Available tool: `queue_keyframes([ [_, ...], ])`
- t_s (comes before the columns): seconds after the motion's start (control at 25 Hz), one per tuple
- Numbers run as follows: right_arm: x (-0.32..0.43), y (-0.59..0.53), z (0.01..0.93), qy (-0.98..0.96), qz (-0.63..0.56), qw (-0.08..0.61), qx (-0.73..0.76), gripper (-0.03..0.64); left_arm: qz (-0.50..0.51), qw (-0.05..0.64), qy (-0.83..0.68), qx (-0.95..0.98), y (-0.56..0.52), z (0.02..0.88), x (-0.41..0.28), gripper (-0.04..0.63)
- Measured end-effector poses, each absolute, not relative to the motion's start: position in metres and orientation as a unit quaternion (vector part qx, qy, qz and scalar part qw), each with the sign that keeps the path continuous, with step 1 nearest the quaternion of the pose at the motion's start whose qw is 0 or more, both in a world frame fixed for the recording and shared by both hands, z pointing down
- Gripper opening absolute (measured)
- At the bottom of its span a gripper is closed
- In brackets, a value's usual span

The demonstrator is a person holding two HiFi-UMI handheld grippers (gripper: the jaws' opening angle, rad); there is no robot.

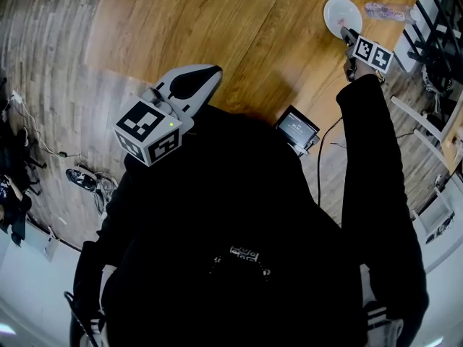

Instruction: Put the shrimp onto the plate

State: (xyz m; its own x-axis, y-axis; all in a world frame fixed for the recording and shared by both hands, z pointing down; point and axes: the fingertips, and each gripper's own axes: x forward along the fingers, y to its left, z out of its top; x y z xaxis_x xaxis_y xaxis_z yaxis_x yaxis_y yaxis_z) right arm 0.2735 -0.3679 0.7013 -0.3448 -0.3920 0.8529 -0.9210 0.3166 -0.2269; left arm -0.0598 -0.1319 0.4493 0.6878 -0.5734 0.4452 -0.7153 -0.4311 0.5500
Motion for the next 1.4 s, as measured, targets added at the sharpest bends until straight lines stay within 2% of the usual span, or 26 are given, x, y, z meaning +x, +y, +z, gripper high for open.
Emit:
queue_keyframes([
  [0.2, 0.28, -0.361, 0.695, -0.727, 0.367, 0.351, 0.463, 0.135, 0.096, 0.365, -0.38, 0.844, -0.127, 0.445, -0.056, 0.003],
  [0.8, 0.321, -0.329, 0.662, -0.725, 0.365, 0.305, 0.498, 0.133, 0.101, 0.323, -0.358, 0.871, -0.117, 0.423, -0.029, 0.003],
  [1.08, 0.304, -0.305, 0.629, -0.753, 0.401, 0.24, 0.462, 0.041, 0.106, 0.304, -0.333, 0.886, -0.122, 0.412, -0.016, 0.003],
  [1.4, 0.271, -0.25, 0.555, -0.809, 0.37, 0.191, 0.415, 0.02, 0.104, 0.285, -0.293, 0.907, -0.131, 0.4, 0.003, 0.003],
])
